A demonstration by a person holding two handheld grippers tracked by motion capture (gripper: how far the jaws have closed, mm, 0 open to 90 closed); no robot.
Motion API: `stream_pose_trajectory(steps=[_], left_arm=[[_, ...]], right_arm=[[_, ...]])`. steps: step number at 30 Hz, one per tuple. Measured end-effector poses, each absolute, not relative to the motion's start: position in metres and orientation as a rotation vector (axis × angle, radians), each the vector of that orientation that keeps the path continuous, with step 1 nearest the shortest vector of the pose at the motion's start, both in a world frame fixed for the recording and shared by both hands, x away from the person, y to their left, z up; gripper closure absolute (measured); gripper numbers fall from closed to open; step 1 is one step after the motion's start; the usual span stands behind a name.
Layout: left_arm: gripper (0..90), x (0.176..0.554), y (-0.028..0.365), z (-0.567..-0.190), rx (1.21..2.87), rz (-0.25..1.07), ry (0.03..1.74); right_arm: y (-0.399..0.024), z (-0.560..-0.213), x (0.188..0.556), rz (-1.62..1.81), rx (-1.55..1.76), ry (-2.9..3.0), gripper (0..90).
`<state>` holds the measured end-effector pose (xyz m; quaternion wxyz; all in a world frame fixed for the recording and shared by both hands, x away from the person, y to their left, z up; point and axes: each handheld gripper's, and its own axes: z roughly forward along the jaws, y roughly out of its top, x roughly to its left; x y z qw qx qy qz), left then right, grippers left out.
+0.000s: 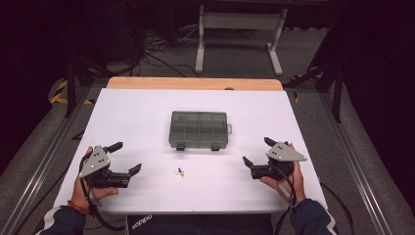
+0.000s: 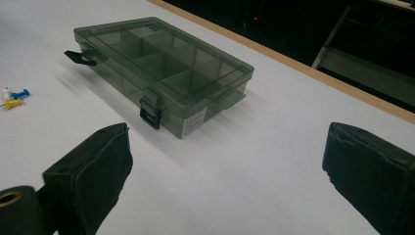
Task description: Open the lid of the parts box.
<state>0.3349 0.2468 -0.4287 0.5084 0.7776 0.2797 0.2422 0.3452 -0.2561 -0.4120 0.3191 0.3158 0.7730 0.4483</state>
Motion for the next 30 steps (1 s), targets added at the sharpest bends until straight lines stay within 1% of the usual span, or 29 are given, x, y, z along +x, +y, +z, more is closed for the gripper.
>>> stream_pose_trajectory(steps=[6, 20, 23, 26, 30], left_arm=[[6.1, 0.334, 0.246, -0.430, 1.902, 0.572, 0.656], [7.4, 0.355, 0.243, -0.432, 1.920, 0.550, 0.699], [8.5, 0.366, 0.232, -0.432, 1.957, 0.549, 0.671], [10.4, 0.376, 0.222, -0.433, 2.002, 0.509, 0.660], [12.8, 0.384, 0.211, -0.435, 2.047, 0.510, 0.648]], right_arm=[[-0.253, -0.413, 0.345, 1.170, 0.812, 2.040, 5.1], [-0.255, -0.415, 0.349, 1.174, 0.858, 2.048, 4.2], [-0.256, -0.416, 0.353, 1.167, 0.875, 2.054, 4.3], [-0.253, -0.417, 0.359, 1.168, 0.877, 2.071, 4.3], [-0.248, -0.421, 0.368, 1.152, 0.875, 2.117, 4.6]])
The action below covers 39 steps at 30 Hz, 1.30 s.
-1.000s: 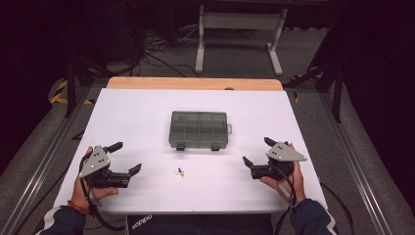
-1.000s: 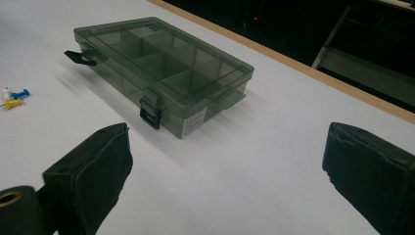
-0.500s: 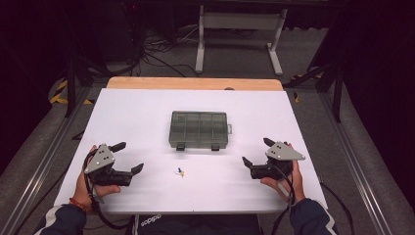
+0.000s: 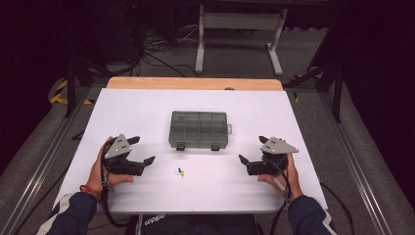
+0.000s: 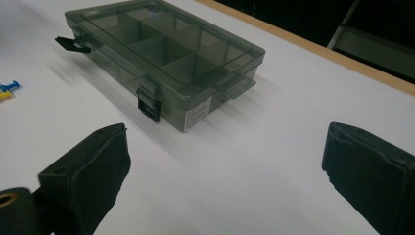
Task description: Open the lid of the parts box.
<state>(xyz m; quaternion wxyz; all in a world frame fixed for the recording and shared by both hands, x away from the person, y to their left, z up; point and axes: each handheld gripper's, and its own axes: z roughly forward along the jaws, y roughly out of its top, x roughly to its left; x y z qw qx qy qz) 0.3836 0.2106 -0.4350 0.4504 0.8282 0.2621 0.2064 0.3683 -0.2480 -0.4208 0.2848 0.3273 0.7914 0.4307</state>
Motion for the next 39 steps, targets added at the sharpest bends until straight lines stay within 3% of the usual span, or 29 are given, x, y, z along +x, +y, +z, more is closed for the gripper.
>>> stream_pose_trajectory(steps=[11, 17, 28, 34, 39], left_arm=[[22.9, 0.410, 0.184, -0.439, 2.153, 0.496, 0.688], [40.8, 0.421, 0.176, -0.438, 2.143, 0.471, 0.706], [59.3, 0.436, 0.156, -0.446, 2.219, 0.411, 0.673], [64.7, 0.436, 0.153, -0.448, 2.245, 0.424, 0.663], [67.1, 0.436, 0.153, -0.449, 2.256, 0.416, 0.670]], right_arm=[[-0.226, -0.427, 0.395, 1.071, 0.839, 2.259, 21.4], [-0.210, -0.430, 0.411, 1.075, 0.856, 2.308, 31.0], [-0.191, -0.439, 0.426, 1.003, 0.841, 2.387, 51.2], [-0.195, -0.438, 0.425, 1.018, 0.838, 2.371, 61.5], [-0.194, -0.441, 0.425, 0.986, 0.836, 2.395, 64.1]])
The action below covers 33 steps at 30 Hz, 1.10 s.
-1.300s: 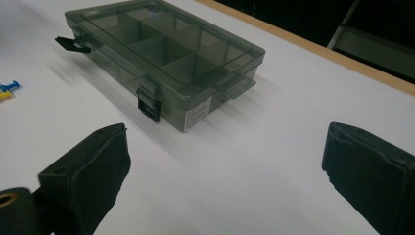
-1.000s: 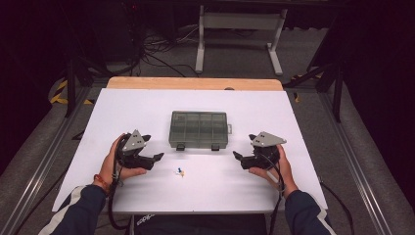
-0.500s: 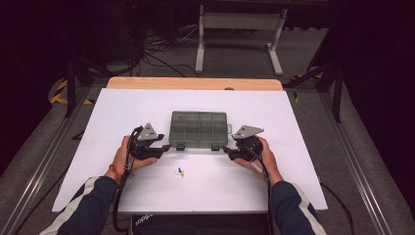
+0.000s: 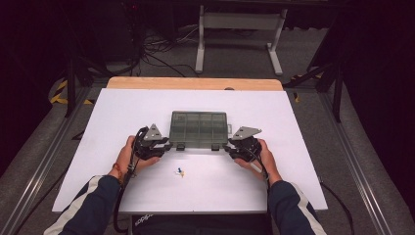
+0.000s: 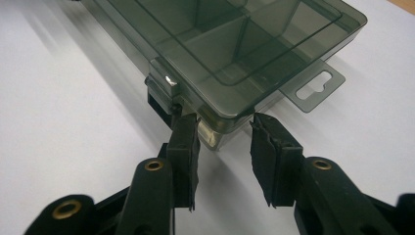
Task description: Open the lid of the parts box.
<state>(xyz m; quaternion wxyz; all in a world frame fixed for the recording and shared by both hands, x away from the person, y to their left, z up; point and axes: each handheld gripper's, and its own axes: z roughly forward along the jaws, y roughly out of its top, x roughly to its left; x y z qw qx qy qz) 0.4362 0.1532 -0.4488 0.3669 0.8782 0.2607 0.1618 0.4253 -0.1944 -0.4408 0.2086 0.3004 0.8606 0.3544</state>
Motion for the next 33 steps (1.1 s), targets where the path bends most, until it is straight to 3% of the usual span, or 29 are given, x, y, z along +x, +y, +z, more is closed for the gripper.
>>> stream_pose_trajectory(steps=[14, 19, 33], left_arm=[[70.5, 0.4363, 0.1516, -0.4516, 2.281, 0.404, 0.658], [70.5, 0.4360, 0.1516, -0.4514, 2.285, 0.404, 0.651], [71.7, 0.4369, 0.1514, -0.4524, 2.285, 0.400, 0.660]], right_arm=[[-0.1985, -0.4413, 0.4259, 1.013, 0.858, 2.420, 77.3], [-0.1980, -0.4419, 0.4259, 1.006, 0.860, 2.423, 69.9], [-0.1995, -0.4407, 0.4257, 1.028, 0.867, 2.414, 71.8]])
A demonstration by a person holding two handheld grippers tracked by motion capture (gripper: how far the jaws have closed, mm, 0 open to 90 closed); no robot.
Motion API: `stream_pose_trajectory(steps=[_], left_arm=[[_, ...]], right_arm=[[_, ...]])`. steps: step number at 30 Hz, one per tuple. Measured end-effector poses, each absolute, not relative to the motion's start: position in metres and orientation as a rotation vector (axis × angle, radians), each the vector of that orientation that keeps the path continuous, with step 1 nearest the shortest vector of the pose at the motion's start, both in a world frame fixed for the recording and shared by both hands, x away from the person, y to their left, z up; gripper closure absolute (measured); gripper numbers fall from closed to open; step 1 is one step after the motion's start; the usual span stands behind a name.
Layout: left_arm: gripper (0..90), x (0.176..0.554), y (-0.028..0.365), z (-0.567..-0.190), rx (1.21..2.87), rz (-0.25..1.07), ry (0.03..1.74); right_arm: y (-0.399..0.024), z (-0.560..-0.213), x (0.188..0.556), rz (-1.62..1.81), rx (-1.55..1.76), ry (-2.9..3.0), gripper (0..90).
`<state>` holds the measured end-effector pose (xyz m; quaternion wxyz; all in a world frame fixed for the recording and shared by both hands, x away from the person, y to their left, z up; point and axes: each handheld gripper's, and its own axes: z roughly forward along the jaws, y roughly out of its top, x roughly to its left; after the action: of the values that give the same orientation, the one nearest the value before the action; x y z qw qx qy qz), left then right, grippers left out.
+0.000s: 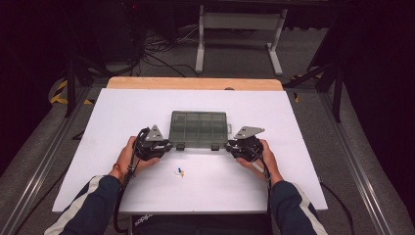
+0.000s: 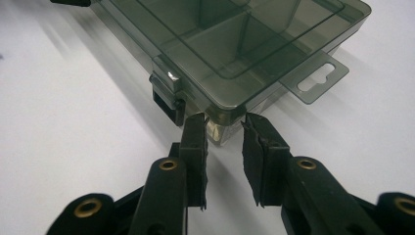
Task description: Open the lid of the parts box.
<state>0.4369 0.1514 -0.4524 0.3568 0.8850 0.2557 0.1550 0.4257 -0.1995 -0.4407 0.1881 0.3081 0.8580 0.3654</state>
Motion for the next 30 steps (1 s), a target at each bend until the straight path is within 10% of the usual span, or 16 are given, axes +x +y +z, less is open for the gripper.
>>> stream_pose_trajectory(steps=[30], left_arm=[[73.3, 0.4378, 0.1504, -0.4549, 2.311, 0.409, 0.670]], right_arm=[[-0.2002, -0.4413, 0.4243, 1.041, 0.859, 2.398, 77.7]])
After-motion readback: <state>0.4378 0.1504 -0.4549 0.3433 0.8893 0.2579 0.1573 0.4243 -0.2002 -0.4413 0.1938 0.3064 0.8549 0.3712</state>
